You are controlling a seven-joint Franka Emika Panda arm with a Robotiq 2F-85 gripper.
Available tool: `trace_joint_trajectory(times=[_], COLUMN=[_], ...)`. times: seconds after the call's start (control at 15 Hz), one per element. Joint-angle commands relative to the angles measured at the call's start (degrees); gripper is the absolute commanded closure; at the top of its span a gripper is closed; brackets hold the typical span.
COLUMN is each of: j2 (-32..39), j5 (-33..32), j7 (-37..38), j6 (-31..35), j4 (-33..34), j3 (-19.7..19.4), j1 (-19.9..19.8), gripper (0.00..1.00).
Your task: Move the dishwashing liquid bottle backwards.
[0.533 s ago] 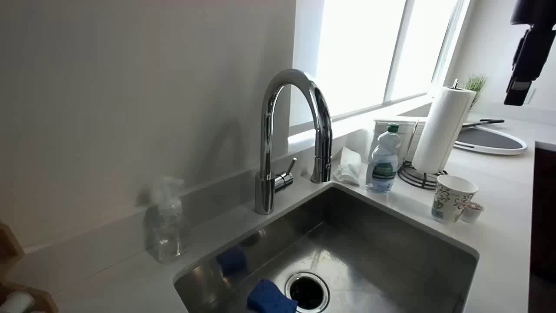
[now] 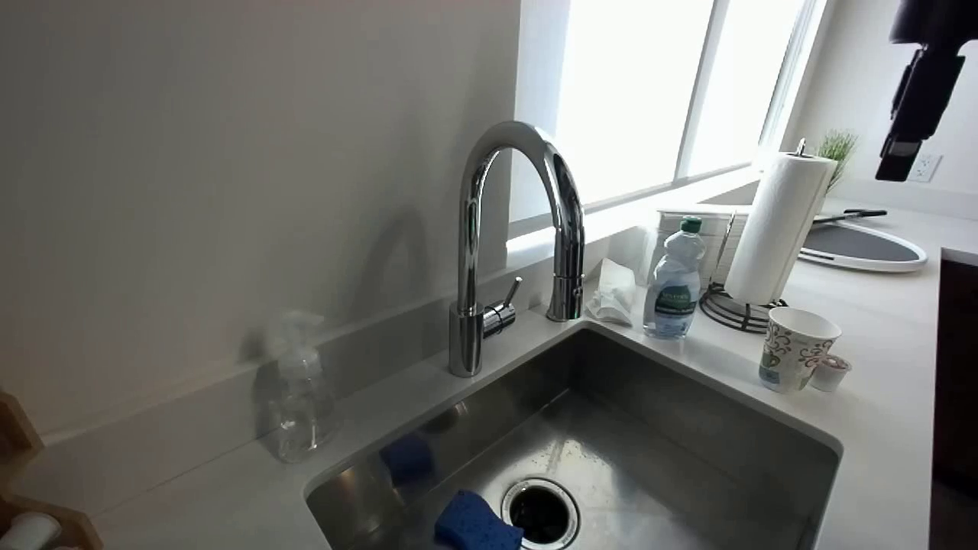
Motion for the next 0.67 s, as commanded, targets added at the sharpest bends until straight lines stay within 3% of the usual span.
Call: trace_joint_trajectory(times=[0.0,0.27,0.6], j2=[5.3,11.5,20.5], j5=[-3.2,0.7,7.6], j7=[-7.5,-22.9,-27.9], j6=[5.0,13.4,18.2], j4=[4.1,8.3,12.4], j3=[-3.9,-10.4,-11.6], j1=[-0.5,1.5,0.3], gripper=[0.0,0.0,0.0])
